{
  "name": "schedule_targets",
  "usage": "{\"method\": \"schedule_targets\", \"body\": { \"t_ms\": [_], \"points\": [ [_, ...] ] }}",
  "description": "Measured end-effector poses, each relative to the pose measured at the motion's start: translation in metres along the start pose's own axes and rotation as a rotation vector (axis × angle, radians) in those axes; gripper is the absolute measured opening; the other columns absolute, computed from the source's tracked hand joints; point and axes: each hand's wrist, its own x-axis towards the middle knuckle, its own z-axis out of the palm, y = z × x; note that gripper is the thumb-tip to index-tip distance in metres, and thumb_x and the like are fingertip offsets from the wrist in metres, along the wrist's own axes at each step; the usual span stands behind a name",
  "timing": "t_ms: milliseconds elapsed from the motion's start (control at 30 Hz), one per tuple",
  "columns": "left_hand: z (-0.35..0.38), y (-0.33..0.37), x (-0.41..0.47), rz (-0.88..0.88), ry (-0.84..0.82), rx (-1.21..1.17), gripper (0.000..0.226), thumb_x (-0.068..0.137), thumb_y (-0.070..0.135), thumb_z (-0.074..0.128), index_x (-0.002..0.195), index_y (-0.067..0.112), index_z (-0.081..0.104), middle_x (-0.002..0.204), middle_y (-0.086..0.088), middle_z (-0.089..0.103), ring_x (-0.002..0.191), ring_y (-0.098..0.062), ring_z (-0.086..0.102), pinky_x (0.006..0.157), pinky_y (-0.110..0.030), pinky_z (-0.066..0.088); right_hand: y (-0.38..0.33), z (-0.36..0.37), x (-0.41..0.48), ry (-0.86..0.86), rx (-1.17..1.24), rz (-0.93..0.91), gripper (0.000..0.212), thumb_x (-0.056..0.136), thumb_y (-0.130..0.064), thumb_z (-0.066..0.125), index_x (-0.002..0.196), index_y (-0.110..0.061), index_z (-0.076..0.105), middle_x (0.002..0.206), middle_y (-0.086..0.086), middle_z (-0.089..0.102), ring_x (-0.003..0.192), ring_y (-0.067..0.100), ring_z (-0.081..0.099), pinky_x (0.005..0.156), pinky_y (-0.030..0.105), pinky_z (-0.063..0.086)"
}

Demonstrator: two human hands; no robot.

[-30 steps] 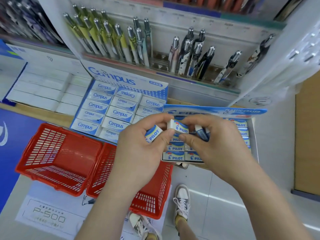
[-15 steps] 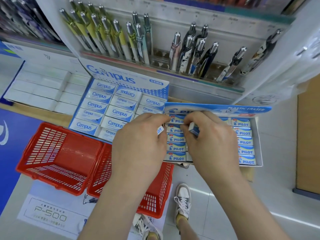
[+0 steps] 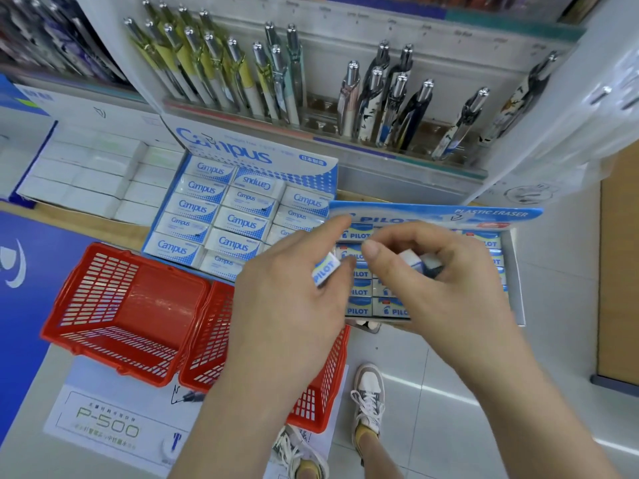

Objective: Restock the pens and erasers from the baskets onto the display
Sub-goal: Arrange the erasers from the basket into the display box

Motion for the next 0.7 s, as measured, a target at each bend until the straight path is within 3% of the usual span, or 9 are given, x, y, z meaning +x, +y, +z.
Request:
{"method": "schedule_targets", "body": {
  "t_ms": [100, 167, 233, 300, 367, 433, 567, 633, 700],
  "points": [
    [-0.002, 0.007, -0.002, -0.026, -0.181, 0.024, 0.067, 0.082, 0.039, 0.061, 0.138, 0.055, 0.028, 0.089, 0.011, 0.069, 0.079, -0.009, 0.058, 0.073, -0.027, 0.044, -0.006, -0.005, -0.004, -0.251, 0.184, 0.144, 0.024, 0.071, -0.038, 0.072, 0.088, -0.022, 0.074, 0.073, -0.002, 0.066, 0.049, 0.001, 0.049, 0.051, 0.012, 0.038],
    [-0.004, 0.01, -0.002, -0.023, -0.294, 0.082, 0.082, 0.083, 0.038, 0.06, 0.14, 0.059, 0.006, 0.087, 0.011, 0.069, 0.079, -0.015, 0.059, 0.074, -0.035, 0.045, -0.004, -0.009, -0.004, -0.306, 0.172, 0.164, 0.023, 0.071, -0.035, 0.074, 0.089, -0.021, 0.075, 0.073, 0.006, 0.062, 0.055, 0.005, 0.049, 0.053, 0.015, 0.039],
    [-0.007, 0.013, -0.002, -0.028, -0.35, 0.093, 0.087, 0.083, 0.038, 0.061, 0.14, 0.06, -0.001, 0.088, 0.01, 0.07, 0.078, -0.017, 0.06, 0.073, -0.04, 0.047, -0.003, -0.014, -0.004, -0.318, 0.212, 0.188, 0.017, 0.072, -0.028, 0.076, 0.087, -0.019, 0.076, 0.069, 0.004, 0.057, 0.054, 0.008, 0.046, 0.05, 0.015, 0.037],
    [-0.007, 0.015, -0.004, -0.024, -0.372, 0.06, 0.085, 0.083, 0.04, 0.061, 0.14, 0.06, 0.002, 0.079, 0.01, 0.068, 0.071, -0.015, 0.058, 0.069, -0.039, 0.047, -0.004, -0.019, -0.003, -0.352, 0.27, 0.184, 0.014, 0.072, -0.017, 0.076, 0.085, -0.013, 0.074, 0.068, 0.005, 0.058, 0.051, 0.005, 0.048, 0.049, 0.013, 0.039],
    [-0.006, 0.014, -0.005, -0.024, -0.361, 0.022, 0.081, 0.083, 0.039, 0.063, 0.139, 0.061, 0.008, 0.067, 0.009, 0.062, 0.062, -0.012, 0.054, 0.063, -0.036, 0.045, -0.006, -0.022, -0.003, -0.424, 0.258, 0.155, 0.018, 0.071, -0.014, 0.077, 0.088, -0.011, 0.073, 0.075, 0.012, 0.061, 0.06, 0.009, 0.055, 0.058, 0.022, 0.05],
    [-0.006, 0.012, -0.006, -0.021, -0.343, 0.011, 0.081, 0.081, 0.039, 0.064, 0.137, 0.063, 0.012, 0.06, 0.011, 0.058, 0.058, -0.011, 0.05, 0.059, -0.03, 0.042, -0.006, -0.026, -0.002, -0.49, 0.187, 0.117, 0.02, 0.071, -0.015, 0.078, 0.09, -0.013, 0.072, 0.078, 0.009, 0.063, 0.066, 0.011, 0.056, 0.066, 0.028, 0.05],
    [-0.008, 0.006, -0.008, -0.087, -0.35, -0.105, 0.079, 0.068, 0.043, 0.077, 0.13, 0.062, 0.032, 0.081, 0.016, 0.069, 0.075, -0.001, 0.062, 0.073, -0.025, 0.048, -0.008, -0.029, -0.003, -0.436, 0.19, 0.068, 0.011, 0.072, -0.014, 0.077, 0.08, -0.011, 0.07, 0.065, 0.001, 0.061, 0.058, 0.01, 0.052, 0.057, 0.021, 0.043],
    [-0.009, 0.003, -0.009, -0.155, -0.316, -0.224, 0.061, 0.063, 0.037, 0.082, 0.115, 0.051, 0.055, 0.084, 0.014, 0.07, 0.072, 0.003, 0.065, 0.071, -0.021, 0.05, -0.007, -0.027, -0.004, -0.346, 0.262, 0.071, 0.006, 0.071, -0.016, 0.074, 0.073, -0.012, 0.07, 0.059, -0.005, 0.058, 0.048, 0.003, 0.047, 0.049, 0.013, 0.038],
    [-0.009, 0.001, -0.009, -0.191, -0.292, -0.292, 0.033, 0.066, 0.032, 0.081, 0.095, 0.039, 0.069, 0.072, 0.016, 0.069, 0.057, 0.005, 0.061, 0.061, -0.015, 0.047, -0.003, -0.024, -0.005, -0.348, 0.246, 0.068, 0.007, 0.073, -0.02, 0.074, 0.075, -0.015, 0.071, 0.061, -0.007, 0.058, 0.049, 0.004, 0.044, 0.048, 0.014, 0.036]
  ]
}}
